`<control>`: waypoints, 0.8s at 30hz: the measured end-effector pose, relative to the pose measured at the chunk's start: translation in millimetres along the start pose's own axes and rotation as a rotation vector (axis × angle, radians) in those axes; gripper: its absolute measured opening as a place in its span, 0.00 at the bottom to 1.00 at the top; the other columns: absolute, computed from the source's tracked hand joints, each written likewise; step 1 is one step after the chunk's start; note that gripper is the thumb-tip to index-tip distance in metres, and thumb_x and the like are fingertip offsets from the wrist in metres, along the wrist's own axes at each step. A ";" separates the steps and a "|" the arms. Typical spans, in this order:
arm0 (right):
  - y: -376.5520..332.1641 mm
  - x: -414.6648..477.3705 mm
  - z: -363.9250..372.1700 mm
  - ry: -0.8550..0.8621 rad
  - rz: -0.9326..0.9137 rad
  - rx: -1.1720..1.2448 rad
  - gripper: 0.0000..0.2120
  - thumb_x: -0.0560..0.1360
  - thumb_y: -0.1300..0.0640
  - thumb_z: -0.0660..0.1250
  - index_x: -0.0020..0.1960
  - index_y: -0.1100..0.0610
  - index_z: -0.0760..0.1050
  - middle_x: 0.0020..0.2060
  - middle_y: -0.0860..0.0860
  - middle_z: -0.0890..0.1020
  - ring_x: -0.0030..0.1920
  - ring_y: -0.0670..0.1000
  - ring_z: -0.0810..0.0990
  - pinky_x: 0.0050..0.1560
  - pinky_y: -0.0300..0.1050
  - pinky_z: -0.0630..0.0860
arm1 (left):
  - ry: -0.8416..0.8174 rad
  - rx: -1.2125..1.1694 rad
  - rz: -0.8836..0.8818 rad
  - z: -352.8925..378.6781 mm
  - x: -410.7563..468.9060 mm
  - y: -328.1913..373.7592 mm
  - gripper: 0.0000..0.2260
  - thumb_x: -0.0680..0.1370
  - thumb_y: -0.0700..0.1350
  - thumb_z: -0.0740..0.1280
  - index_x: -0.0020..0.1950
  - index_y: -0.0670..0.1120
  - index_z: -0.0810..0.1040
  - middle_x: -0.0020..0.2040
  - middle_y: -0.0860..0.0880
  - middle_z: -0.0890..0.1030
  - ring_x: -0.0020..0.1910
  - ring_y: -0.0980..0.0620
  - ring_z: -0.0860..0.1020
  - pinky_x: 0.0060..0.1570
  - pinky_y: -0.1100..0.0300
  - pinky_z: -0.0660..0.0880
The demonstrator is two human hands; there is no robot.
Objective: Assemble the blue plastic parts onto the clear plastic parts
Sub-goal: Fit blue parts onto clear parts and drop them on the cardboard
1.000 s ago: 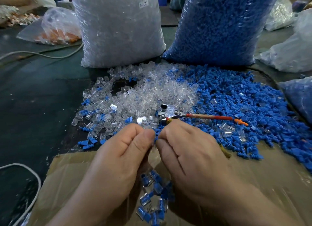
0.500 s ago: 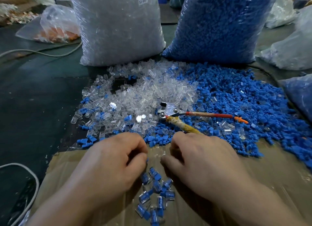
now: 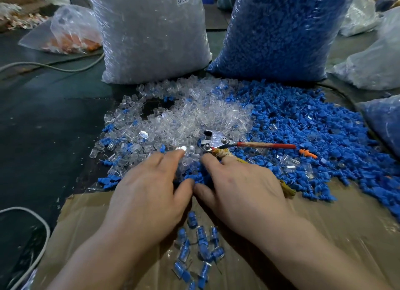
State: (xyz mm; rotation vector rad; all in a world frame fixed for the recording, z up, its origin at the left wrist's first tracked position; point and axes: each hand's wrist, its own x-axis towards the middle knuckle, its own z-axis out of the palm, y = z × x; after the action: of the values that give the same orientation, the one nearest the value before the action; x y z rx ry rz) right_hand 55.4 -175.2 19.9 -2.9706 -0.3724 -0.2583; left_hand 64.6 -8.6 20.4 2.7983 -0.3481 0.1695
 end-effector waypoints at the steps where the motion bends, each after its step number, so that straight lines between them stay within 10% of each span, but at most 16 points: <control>1: -0.2 0.3 -0.2 -0.005 -0.016 -0.004 0.21 0.77 0.33 0.50 0.60 0.46 0.65 0.43 0.47 0.72 0.41 0.55 0.79 0.29 0.47 0.57 | -0.029 0.024 0.007 0.4 -0.3 1.8 0.28 0.76 0.64 0.52 0.76 0.60 0.65 0.55 0.60 0.75 0.51 0.58 0.75 0.51 0.59 0.73; 14: 3.4 2.9 -3.3 -0.040 -0.028 0.141 0.09 0.80 0.46 0.56 0.44 0.47 0.58 0.34 0.45 0.63 0.34 0.53 0.62 0.28 0.45 0.50 | 0.065 -0.202 0.052 8.8 0.6 1.5 0.03 0.77 0.51 0.67 0.50 0.58 0.80 0.43 0.61 0.78 0.43 0.61 0.76 0.43 0.56 0.76; 21: 10.9 2.0 -3.1 0.017 0.050 0.338 0.08 0.79 0.45 0.59 0.45 0.49 0.69 0.38 0.46 0.78 0.39 0.53 0.76 0.41 0.53 0.74 | 0.176 -0.394 -0.054 16.3 -1.5 -2.9 0.07 0.74 0.47 0.72 0.47 0.60 0.80 0.42 0.63 0.79 0.50 0.70 0.76 0.44 0.79 0.70; 24: 13.8 2.5 -1.9 0.049 0.102 0.409 0.10 0.78 0.45 0.62 0.43 0.50 0.70 0.35 0.45 0.77 0.38 0.50 0.76 0.41 0.52 0.74 | 0.178 -0.530 -0.099 18.5 -3.2 -4.0 0.07 0.74 0.50 0.72 0.48 0.62 0.79 0.49 0.69 0.79 0.46 0.68 0.78 0.41 0.73 0.77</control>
State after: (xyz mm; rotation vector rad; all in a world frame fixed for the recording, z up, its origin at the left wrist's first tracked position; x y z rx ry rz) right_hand 61.1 -188.1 20.7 -2.5662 -0.2334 -0.2135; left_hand 64.0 -10.3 1.3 2.2519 -0.1770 0.2585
